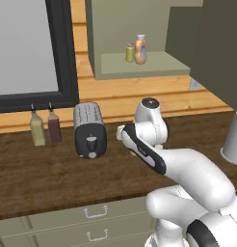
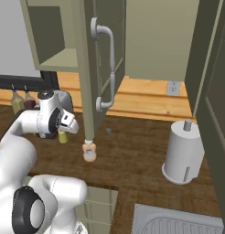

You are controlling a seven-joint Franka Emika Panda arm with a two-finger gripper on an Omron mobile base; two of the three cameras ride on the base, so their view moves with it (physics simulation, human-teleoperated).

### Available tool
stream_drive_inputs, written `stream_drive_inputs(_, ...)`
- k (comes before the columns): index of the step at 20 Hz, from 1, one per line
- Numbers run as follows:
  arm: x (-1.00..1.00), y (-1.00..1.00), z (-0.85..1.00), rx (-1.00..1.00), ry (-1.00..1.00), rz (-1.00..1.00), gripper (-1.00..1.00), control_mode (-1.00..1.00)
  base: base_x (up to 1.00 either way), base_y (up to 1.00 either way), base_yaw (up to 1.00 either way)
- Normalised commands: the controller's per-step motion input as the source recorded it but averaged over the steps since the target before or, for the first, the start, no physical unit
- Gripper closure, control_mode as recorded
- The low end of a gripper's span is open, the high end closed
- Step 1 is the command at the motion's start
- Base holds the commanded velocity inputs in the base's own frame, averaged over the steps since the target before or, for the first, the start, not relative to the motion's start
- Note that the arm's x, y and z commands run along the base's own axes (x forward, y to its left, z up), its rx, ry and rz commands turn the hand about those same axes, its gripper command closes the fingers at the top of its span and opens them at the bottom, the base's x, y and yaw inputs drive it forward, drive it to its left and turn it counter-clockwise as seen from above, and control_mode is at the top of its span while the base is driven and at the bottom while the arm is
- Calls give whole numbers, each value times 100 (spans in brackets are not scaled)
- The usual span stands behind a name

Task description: Put the shaker and condiment bottle from the counter next to their counterparts in the cabinet.

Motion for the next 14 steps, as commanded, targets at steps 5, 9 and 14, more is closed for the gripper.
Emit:
stream_drive_inputs(5,0,9,45,0,0,-2,100,-100,0,0,0)
stream_drive_inputs(9,0,5,41,0,-6,-2,100,-100,0,0,0)
stream_drive_inputs(14,0,5,34,0,-12,-1,100,-100,0,0,0)
